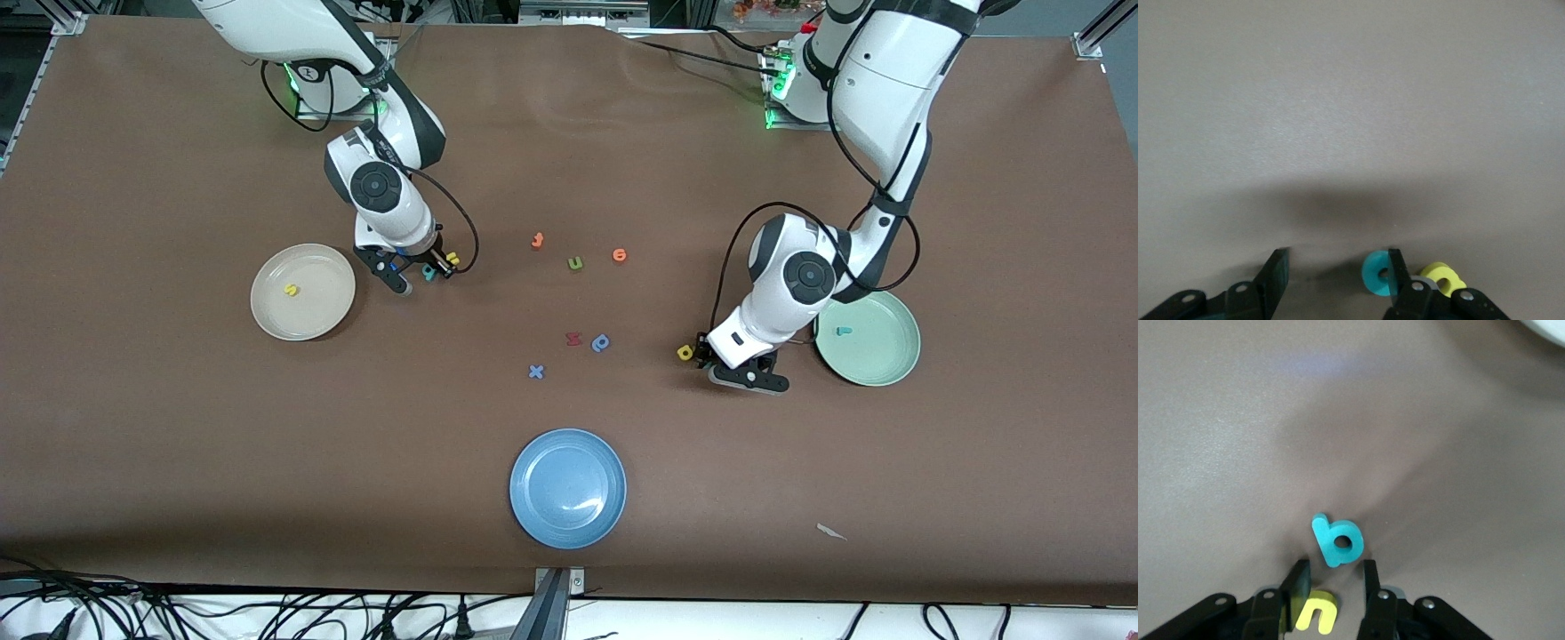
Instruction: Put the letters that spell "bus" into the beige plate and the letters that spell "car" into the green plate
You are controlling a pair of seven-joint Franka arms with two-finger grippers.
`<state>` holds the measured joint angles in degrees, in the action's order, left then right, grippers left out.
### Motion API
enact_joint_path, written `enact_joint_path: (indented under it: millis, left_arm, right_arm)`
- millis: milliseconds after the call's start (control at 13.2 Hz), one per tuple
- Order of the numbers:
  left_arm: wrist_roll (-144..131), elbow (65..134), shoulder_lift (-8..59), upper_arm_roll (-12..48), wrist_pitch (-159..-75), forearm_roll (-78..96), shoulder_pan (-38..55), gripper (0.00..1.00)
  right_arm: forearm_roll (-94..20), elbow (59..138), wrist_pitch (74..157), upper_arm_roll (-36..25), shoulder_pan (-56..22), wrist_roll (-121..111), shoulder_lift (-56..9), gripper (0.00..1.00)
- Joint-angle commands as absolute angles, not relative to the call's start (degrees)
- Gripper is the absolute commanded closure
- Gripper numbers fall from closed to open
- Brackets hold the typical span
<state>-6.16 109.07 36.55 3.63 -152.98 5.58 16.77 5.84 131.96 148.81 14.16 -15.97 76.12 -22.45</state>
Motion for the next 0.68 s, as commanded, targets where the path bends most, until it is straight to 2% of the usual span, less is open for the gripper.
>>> enact_joint_path:
  millis: [0, 380, 456, 608]
  left_arm:
    - [-5.01, 108.28, 37.00, 3.08, -152.67, 6.50, 17.49, 0.31]
    - [-5.45, 108.19, 34.81, 3.08, -150.92, 6.94, 17.49, 0.31]
    - [-5.54, 108.28, 34.63, 3.08, -150.39, 7.03, 17.49, 0.31]
    - [-5.45, 108.63, 35.15, 3.16, -150.38, 6.94, 17.58, 0.31]
  right_arm:
    - [6.68, 132.63, 148.97, 13.28, -15.64, 73.31, -21.36, 0.59]
    - [6.68, 132.63, 148.97, 11.87, -15.64, 70.66, -21.36, 0.59]
    - [6.68, 132.63, 148.89, 11.87, -15.64, 70.75, -21.36, 0.61]
    - [6.68, 132.63, 148.89, 11.87, -15.64, 71.01, -21.36, 0.70]
